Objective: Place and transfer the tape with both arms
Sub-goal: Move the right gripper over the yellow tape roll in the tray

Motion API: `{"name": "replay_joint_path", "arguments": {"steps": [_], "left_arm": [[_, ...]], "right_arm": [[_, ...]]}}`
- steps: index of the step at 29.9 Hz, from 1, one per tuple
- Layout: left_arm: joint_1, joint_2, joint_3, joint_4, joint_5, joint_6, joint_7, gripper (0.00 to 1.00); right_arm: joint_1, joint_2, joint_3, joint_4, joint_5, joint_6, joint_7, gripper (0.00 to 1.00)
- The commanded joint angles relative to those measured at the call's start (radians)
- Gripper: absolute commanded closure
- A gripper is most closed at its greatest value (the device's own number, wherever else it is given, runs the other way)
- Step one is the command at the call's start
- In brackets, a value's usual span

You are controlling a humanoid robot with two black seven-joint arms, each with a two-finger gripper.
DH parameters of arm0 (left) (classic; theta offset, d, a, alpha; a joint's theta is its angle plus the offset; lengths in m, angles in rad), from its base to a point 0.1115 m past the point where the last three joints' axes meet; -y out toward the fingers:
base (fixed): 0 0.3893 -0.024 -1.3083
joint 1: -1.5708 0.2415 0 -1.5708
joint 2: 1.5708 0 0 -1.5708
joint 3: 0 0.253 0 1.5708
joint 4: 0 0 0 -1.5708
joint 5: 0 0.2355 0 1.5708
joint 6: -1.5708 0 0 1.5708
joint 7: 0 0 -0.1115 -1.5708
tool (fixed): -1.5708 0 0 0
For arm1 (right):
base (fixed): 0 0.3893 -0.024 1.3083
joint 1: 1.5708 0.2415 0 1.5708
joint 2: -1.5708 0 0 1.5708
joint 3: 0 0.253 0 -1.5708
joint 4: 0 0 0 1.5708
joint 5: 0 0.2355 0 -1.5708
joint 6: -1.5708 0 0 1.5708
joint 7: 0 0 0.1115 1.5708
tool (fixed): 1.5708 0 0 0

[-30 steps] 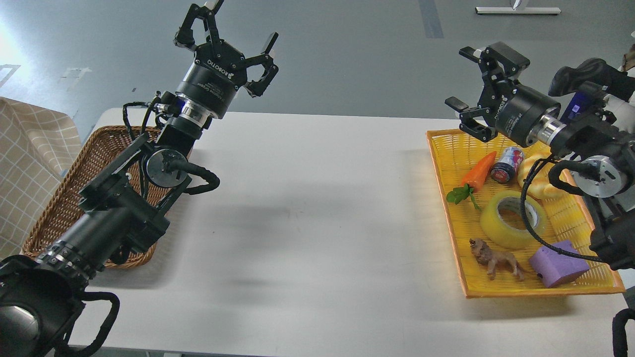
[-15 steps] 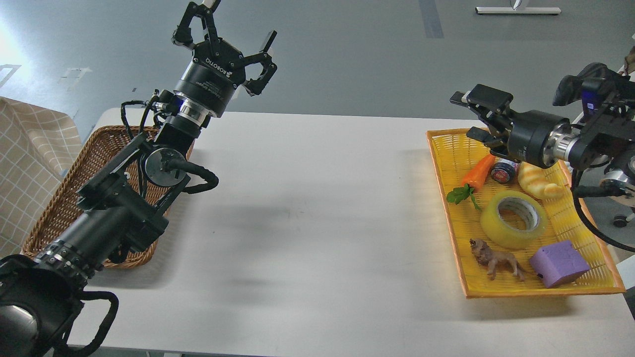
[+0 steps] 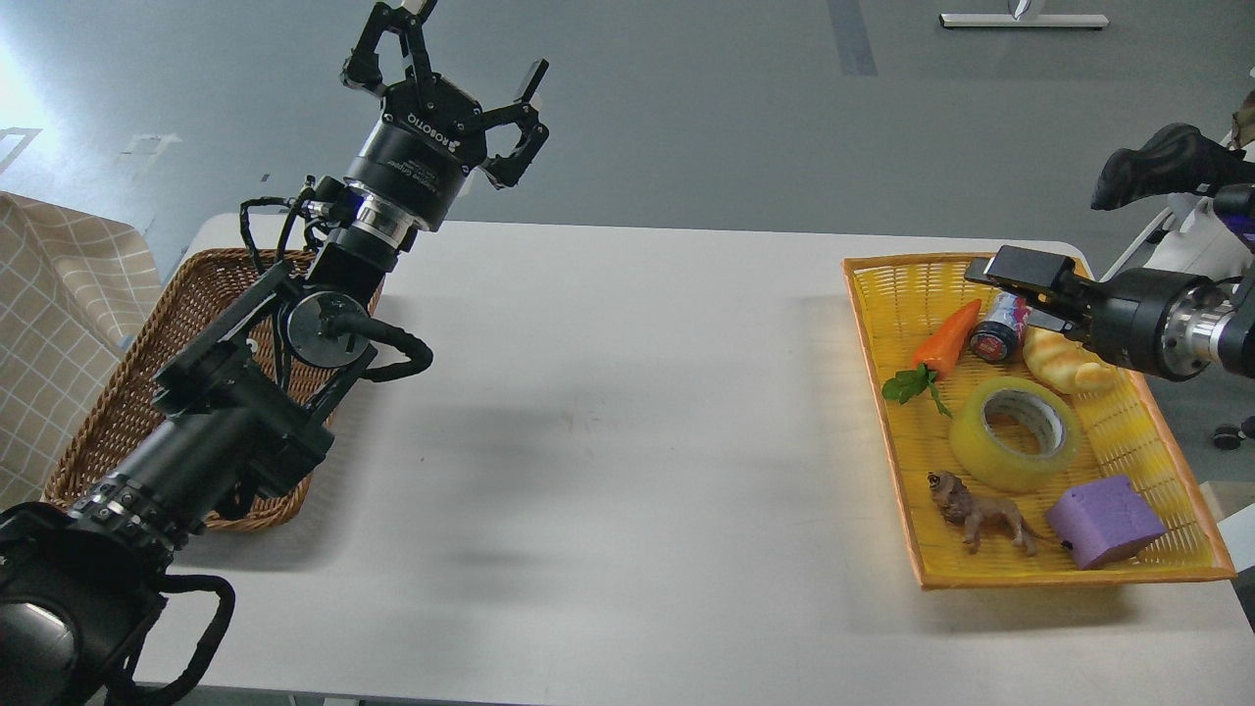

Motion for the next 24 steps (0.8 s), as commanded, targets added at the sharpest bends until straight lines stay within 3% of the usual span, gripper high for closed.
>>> {"name": "replay_joint_path", "arguments": {"steps": [1,12,24], "left_arm": [[-0.001,0.006,-0.001,0.000,0.000,0.000,0.000,0.02],[0.001,0.011,-0.001,0.000,0.000,0.000,-0.002,0.02],[0.001,0.012,-0.001,0.000,0.000,0.000,-0.002,0.02]], "right_arm": [[0.001,-0.037,-0.032,0.004,-0.002,0.000,0.000,0.00],[0.005,-0.049,-0.068,-0.034,-0.287,0.000,0.018,0.02],[-0.015,-0.044,-0.074,-0.039,-0.450,0.000,0.029,0.03]]}}
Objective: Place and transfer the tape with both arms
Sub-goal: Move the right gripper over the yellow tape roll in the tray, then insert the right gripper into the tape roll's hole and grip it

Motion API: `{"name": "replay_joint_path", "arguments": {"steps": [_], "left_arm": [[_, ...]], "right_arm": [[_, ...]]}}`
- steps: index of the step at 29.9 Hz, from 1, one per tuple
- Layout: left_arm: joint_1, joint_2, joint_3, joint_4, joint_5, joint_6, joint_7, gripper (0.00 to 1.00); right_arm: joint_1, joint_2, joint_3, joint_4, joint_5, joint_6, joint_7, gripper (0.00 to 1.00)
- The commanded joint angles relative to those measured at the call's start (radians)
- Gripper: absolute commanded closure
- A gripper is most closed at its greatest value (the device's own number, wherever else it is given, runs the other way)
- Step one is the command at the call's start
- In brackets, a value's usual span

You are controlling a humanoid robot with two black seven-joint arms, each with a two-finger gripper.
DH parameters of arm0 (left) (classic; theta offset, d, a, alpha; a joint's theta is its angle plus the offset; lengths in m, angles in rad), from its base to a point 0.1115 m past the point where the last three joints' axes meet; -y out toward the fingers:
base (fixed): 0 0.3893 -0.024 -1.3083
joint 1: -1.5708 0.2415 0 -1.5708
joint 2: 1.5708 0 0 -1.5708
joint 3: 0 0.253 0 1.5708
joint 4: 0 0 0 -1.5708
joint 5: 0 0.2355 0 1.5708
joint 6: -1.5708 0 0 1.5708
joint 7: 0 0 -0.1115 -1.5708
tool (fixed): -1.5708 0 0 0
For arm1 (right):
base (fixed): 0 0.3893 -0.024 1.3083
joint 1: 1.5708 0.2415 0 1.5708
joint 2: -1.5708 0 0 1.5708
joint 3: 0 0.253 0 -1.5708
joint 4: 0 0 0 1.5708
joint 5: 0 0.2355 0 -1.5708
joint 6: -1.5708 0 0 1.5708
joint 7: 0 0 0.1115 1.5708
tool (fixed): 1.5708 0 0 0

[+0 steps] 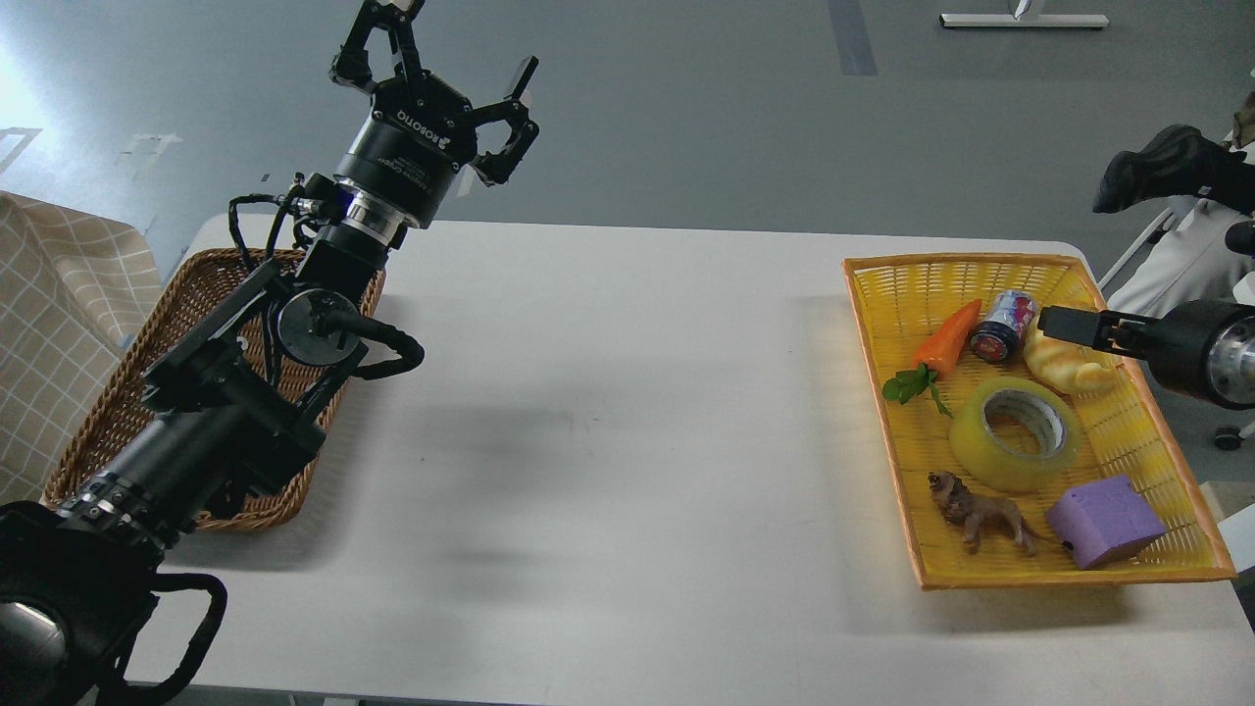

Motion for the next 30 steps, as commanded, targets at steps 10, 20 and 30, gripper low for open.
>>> {"name": "replay_joint_path", "arguments": {"steps": [10,20,30], "left_arm": [[0.000,0.004,0.000,-0.003,0.000,0.000,0.002,0.02],[-0.002,0.003,0.000,-0.003,0.000,0.000,0.002,0.02],[-0.006,0.004,0.000,-0.003,0.000,0.000,0.002,0.02]], "right_arm": [[-0.007,0.006,-0.080,-0.041,-0.025,0.000,0.018,0.04],[-0.004,0.030,-0.143,-0.087,-0.025,0.000,0.021,0.06],[0.002,0.086,-0.171,-0.130,-0.025,0.000,0.021,0.06]]}}
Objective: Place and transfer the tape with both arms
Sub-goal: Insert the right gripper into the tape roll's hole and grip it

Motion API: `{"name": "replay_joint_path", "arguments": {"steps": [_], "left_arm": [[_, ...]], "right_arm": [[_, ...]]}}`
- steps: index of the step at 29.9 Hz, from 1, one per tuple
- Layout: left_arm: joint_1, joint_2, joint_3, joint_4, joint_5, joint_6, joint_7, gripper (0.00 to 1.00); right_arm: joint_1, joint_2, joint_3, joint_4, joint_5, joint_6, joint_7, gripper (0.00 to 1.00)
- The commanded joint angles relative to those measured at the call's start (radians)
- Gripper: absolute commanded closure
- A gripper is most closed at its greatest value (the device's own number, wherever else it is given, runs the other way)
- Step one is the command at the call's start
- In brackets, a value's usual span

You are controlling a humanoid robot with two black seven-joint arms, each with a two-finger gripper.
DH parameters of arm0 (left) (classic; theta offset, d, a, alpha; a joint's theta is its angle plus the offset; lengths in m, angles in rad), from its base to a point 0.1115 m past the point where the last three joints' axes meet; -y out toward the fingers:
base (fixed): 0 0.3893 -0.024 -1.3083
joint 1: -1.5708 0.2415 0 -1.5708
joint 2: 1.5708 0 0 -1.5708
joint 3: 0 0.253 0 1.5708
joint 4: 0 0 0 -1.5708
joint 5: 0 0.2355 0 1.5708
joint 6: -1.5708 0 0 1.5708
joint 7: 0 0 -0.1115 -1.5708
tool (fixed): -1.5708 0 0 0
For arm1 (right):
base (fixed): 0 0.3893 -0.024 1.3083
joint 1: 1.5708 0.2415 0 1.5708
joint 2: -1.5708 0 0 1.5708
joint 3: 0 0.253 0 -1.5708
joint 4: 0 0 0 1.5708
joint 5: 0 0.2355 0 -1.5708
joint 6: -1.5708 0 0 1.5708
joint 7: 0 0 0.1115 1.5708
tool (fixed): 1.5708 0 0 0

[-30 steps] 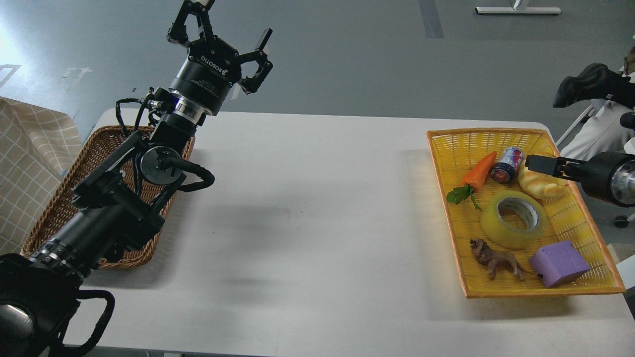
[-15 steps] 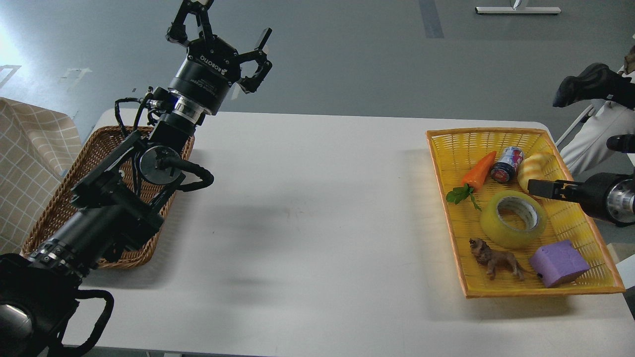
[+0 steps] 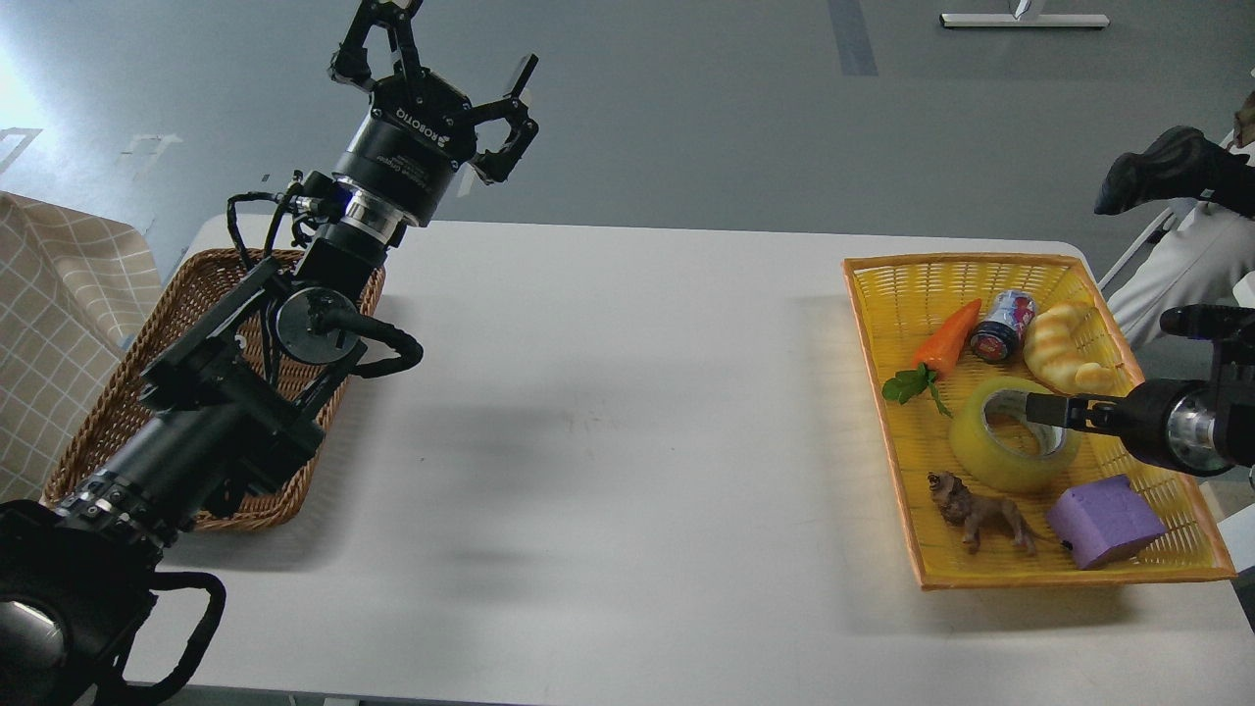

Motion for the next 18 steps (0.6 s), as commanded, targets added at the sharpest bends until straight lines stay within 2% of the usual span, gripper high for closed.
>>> {"name": "replay_joint_path", "arguments": {"steps": [1,12,18], "left_arm": [[-0.002,0.003,0.000,0.002,0.000,0.000,0.000,0.02],[-0.002,0.006,0.000,0.002,0.000,0.000,0.000,0.02],[-0.002,0.006,0.000,0.002,0.000,0.000,0.000,0.02]], "right_arm": [[0.004,0.018,-0.016,-0.008,0.000,0.000,0.000,0.07],[0.004,0.031,-0.020,-0.045,0.002,0.000,-0.002,0.24],[0.006,0.034,-0.020,-0.045,0.002,0.000,-0.003,0.44]]}}
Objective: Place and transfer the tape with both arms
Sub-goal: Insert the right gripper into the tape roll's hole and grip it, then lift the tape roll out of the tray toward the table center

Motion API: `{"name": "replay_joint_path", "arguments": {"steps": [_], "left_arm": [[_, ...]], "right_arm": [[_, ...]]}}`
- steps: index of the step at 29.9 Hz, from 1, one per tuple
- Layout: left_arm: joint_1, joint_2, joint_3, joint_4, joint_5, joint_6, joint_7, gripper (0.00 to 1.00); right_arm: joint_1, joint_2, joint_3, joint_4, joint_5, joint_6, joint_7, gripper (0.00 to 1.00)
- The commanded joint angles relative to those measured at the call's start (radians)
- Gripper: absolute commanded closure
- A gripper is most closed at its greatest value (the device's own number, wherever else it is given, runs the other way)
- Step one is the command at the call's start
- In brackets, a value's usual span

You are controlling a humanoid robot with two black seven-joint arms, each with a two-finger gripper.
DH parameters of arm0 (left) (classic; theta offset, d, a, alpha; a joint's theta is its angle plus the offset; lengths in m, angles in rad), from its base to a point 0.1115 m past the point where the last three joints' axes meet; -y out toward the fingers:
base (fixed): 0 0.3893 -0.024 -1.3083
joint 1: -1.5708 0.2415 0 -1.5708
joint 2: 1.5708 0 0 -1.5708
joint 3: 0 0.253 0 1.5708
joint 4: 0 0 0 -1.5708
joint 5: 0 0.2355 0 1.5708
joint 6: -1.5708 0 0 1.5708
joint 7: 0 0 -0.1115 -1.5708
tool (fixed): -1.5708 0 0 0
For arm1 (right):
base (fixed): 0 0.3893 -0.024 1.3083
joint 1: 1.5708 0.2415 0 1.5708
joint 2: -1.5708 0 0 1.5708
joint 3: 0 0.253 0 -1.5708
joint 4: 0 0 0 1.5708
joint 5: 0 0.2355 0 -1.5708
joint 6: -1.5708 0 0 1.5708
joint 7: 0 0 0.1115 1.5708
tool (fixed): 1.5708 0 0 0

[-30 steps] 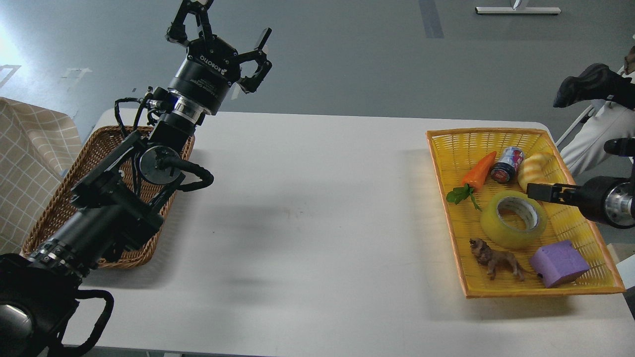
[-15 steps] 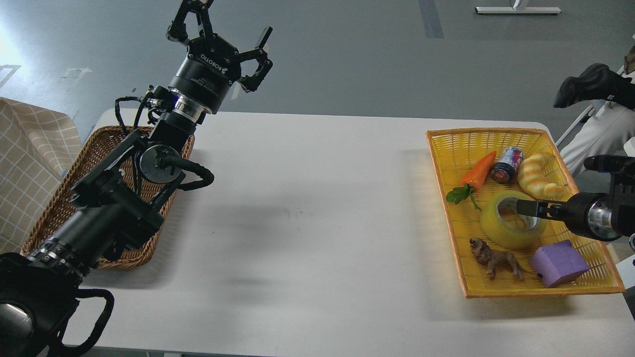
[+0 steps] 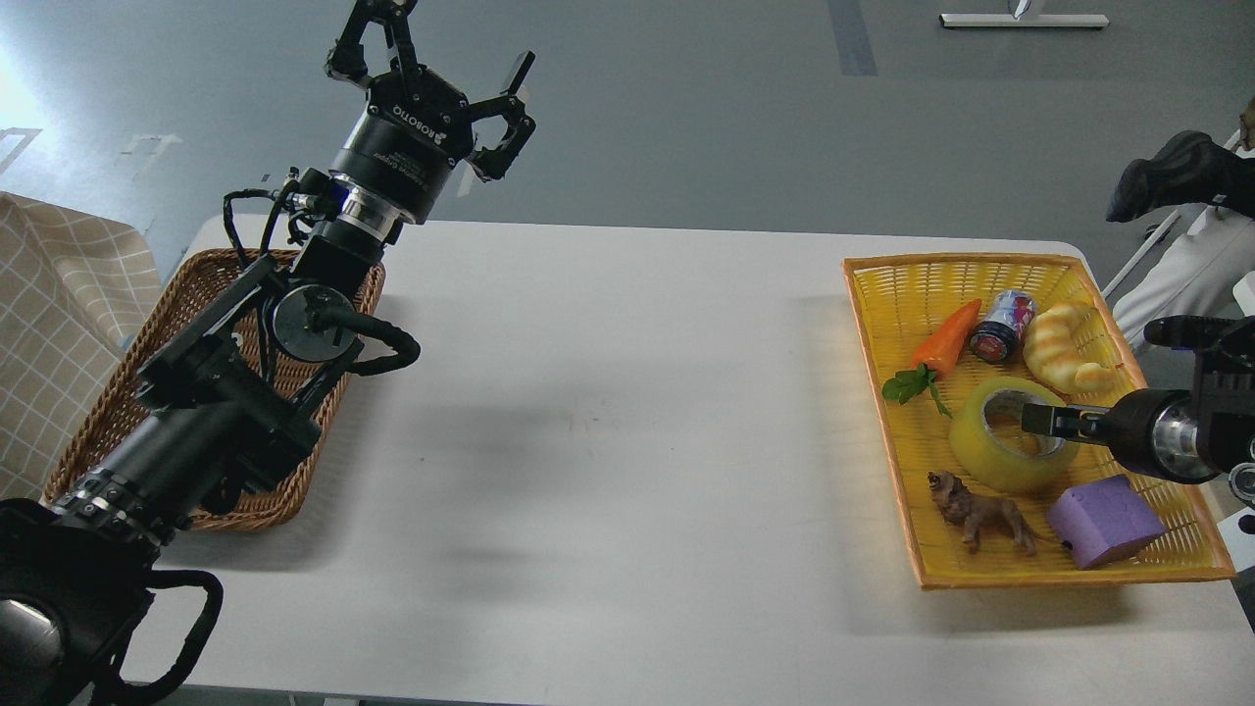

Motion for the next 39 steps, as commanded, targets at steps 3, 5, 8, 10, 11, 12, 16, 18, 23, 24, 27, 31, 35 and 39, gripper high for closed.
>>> {"name": "replay_joint_path", "arguments": {"steps": [3,5,8,10,11,12,16,18,23,24,27,31,35,39], "left_arm": [[0.000,0.000,0.000,0.000,0.000,0.000,0.000,0.02],[0.000,0.000,0.000,0.000,0.002,0.000,0.000,0.02],[0.000,-0.002,0.000,0.000,0.002,0.000,0.000,0.02],[0.000,-0.002,0.000,0.000,0.002,0.000,0.000,0.02],[0.000,-0.002,0.000,0.000,0.002,0.000,0.000,0.02],[0.000,-0.002,0.000,0.000,0.002,0.000,0.000,0.02],[0.001,-0.002,0.002,0.001,0.002,0.000,0.000,0.02],[0.001,-0.003,0.002,0.006,0.003,0.000,0.003,0.02],[0.000,-0.002,0.002,0.006,0.005,0.000,0.004,0.02],[0.000,-0.002,0.002,0.006,0.005,0.000,0.004,0.02],[0.000,0.000,0.002,0.006,0.005,0.000,0.006,0.02],[0.001,0.001,0.003,0.008,0.006,0.000,0.006,0.02],[0.003,0.001,0.002,0.008,0.006,0.000,0.004,0.02],[0.005,0.012,0.002,0.008,0.005,0.000,0.001,0.02]], "right_arm": [[0.003,0.005,0.000,-0.001,0.000,0.000,0.000,0.45],[0.003,0.009,-0.001,-0.003,0.000,0.000,0.000,0.50],[0.004,0.012,-0.011,-0.014,0.000,0.000,0.000,0.55],[0.004,0.012,-0.011,-0.024,0.003,0.000,0.000,0.62],[0.004,0.012,-0.011,-0.026,0.003,0.000,0.000,0.66],[0.004,0.012,-0.011,-0.026,0.003,0.000,0.000,0.67],[0.009,0.010,-0.009,-0.020,0.005,0.000,0.000,0.89],[0.032,0.004,-0.011,-0.015,0.005,0.000,0.000,0.99],[0.081,-0.002,-0.009,0.029,0.009,0.000,0.000,1.00],[0.093,-0.010,-0.008,0.057,0.011,0.000,0.000,1.00],[0.104,-0.050,-0.003,0.115,0.014,0.000,-0.002,1.00],[0.124,-0.103,0.017,0.235,0.015,0.000,-0.002,1.00],[0.153,-0.125,0.041,0.275,0.016,0.000,-0.003,1.00],[0.245,-0.117,0.040,0.275,0.015,0.000,-0.006,1.00]]}}
